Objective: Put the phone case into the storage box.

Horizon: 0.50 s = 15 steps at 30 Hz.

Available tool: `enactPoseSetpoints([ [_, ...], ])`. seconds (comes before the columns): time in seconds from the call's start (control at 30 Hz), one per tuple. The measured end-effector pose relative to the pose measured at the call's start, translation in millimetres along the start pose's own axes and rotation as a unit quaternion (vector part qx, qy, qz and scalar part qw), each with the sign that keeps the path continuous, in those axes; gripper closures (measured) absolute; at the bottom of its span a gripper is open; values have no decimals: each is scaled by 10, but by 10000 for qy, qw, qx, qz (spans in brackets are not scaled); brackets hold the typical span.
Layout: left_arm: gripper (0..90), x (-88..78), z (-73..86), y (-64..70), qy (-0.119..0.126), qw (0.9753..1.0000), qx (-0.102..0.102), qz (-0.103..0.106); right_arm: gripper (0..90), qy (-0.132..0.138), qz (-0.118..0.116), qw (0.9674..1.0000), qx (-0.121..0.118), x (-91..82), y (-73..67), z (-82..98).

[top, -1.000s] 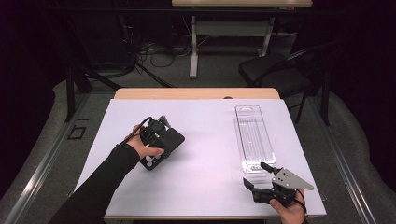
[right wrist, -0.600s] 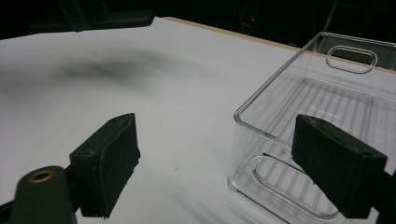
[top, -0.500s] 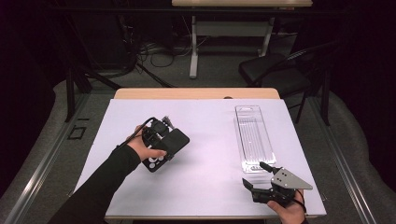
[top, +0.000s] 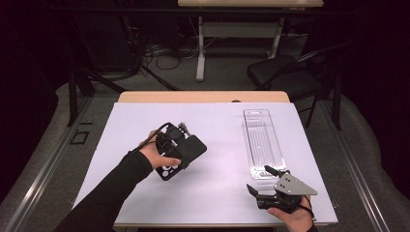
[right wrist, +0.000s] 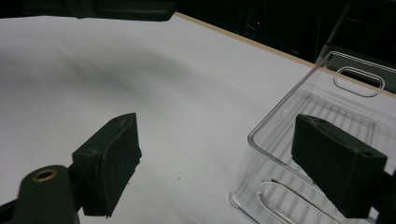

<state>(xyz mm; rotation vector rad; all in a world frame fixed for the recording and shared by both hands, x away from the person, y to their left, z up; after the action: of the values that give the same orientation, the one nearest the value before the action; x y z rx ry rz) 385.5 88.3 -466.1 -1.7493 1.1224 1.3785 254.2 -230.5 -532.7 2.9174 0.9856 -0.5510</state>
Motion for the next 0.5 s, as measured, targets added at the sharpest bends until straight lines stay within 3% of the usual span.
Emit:
enactPoseSetpoints([
  [0.23,146,-3,-76,76,-27,9999,144,65,160,-34,4,9999,-153,34,-11,-48],
  [0.5,146,-23,-104,103,-3,9998,175,49,162,-60,-25,9996,-262,50,-26,-88],
])
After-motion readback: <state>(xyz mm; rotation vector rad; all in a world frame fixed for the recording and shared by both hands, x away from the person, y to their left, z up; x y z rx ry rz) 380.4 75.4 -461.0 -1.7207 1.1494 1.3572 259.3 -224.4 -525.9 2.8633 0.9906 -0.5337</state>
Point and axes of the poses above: each handheld gripper's, and its own axes: x roughly forward along the jaws, z roughly out of its underside, y roughly to its right, the point moved 2 cm from there along x, roughly forward along the jaws, and after that the axes turned 13 degrees about x, right-handed, at the moved point
